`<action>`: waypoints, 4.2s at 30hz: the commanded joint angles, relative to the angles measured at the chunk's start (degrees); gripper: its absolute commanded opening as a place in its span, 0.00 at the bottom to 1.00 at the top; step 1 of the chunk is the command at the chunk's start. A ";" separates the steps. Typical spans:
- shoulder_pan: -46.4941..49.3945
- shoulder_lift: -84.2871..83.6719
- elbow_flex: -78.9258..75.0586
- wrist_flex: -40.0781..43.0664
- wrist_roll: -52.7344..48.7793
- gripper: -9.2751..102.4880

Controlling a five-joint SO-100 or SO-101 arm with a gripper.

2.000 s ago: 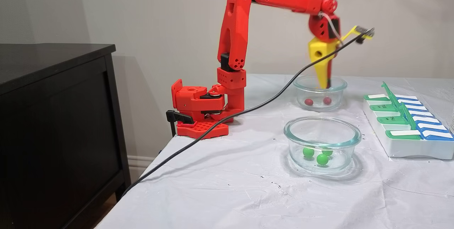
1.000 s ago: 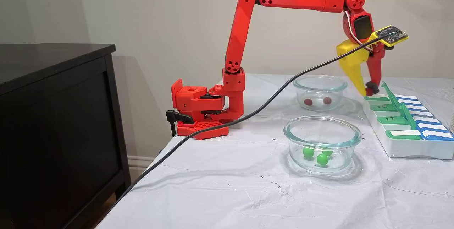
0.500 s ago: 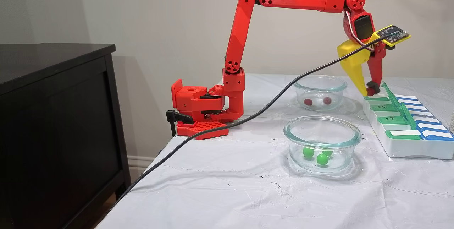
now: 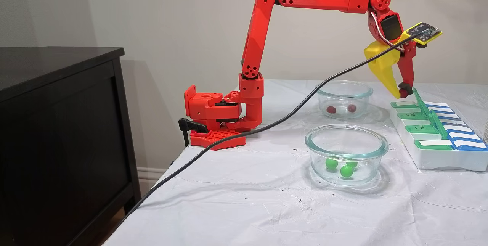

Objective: Sort medicines into box.

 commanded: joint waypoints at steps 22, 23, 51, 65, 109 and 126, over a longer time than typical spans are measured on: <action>1.58 -1.85 -2.20 -7.03 -3.34 0.25; 1.49 -1.93 -2.02 -7.03 -3.87 0.26; -18.54 10.63 -1.14 22.06 -15.29 0.18; -20.21 8.26 3.34 25.75 -15.29 0.23; -19.69 2.99 14.85 10.72 -11.87 0.31; -19.86 4.13 19.07 5.62 -11.78 0.32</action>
